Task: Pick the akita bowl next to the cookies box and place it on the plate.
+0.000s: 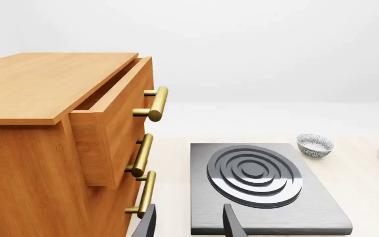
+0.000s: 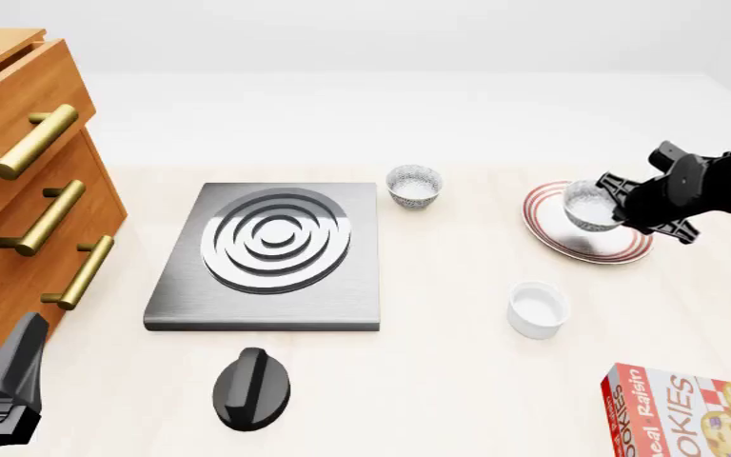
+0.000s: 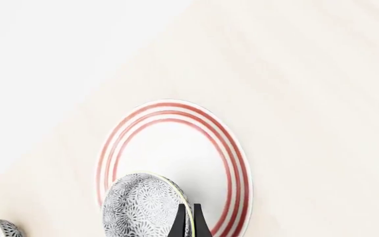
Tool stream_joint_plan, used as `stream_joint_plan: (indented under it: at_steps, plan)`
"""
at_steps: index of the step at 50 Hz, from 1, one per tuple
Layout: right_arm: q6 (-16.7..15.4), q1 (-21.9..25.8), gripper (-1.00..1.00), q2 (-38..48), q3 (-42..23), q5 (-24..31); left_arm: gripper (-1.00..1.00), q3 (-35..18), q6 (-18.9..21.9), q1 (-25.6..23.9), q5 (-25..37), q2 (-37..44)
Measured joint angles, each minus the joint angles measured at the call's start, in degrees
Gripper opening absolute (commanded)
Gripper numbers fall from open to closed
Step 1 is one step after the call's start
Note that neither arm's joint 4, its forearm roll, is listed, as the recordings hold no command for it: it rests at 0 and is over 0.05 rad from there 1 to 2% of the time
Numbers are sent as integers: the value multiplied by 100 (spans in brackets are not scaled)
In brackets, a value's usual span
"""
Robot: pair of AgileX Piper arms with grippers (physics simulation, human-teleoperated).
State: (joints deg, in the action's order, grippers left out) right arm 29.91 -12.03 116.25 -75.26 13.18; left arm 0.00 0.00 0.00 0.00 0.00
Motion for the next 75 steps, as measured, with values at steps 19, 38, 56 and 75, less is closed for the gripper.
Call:
stream_joint_plan:
  at_steps: [19,38,56,75]
  plan:
    - [-19,-4,-100,200,-67,-71,100,0,0,0,0,0]
    - [-88,-100,-100,286,-58,-118,100,0,0,0,0,0]
    - [-65,-130,100,269,-42,-129,100,0,0,0,0,0]
    - [-45,-126,100,-23,345,-241,100,0,0,0,0,0]
